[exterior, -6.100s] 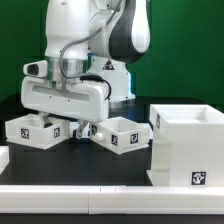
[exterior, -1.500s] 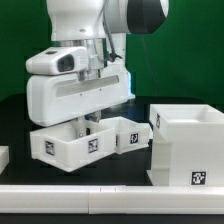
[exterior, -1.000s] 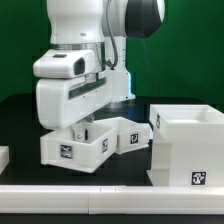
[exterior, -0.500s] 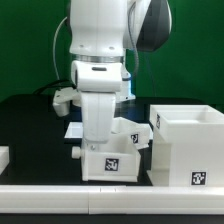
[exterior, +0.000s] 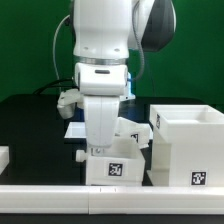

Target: Assemble drawer

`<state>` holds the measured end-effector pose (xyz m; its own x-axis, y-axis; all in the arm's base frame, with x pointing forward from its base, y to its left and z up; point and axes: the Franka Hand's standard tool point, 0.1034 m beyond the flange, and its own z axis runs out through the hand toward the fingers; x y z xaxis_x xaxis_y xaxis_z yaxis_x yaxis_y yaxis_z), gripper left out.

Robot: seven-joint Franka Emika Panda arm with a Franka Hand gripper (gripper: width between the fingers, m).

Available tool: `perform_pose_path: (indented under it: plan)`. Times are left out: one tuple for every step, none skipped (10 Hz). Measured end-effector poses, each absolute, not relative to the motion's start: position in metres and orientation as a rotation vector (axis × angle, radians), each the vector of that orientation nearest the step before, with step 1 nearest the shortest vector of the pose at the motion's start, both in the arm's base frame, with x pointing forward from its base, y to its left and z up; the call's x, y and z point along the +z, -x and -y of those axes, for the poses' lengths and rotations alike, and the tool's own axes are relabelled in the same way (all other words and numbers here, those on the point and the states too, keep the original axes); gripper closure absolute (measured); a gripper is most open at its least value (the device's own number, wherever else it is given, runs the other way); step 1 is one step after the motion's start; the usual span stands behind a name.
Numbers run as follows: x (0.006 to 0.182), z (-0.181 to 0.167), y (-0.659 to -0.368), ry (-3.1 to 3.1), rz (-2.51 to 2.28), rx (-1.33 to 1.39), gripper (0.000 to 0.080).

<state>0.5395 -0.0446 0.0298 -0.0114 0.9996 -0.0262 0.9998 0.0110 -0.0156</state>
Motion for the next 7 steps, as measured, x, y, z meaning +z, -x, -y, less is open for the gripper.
perform_pose_path:
  plan:
    - [0.030, 0.038, -0.542, -2.212, -2.219, -0.036, 0.0761]
    - [0.030, 0.029, -0.542, -2.202, -2.226, -0.015, 0.0761]
    - [0.028, 0.023, -0.541, -2.187, -2.229, 0.010, 0.0761]
    - [0.026, 0.021, -0.539, -2.193, -2.227, 0.007, 0.0761]
    - [0.025, 0.021, -0.540, -2.201, -2.221, 0.006, 0.0761]
    - [0.024, 0.021, -0.543, -2.212, -2.209, 0.008, 0.0761]
    - [0.025, 0.020, -0.546, -2.220, -2.203, 0.007, 0.0761]
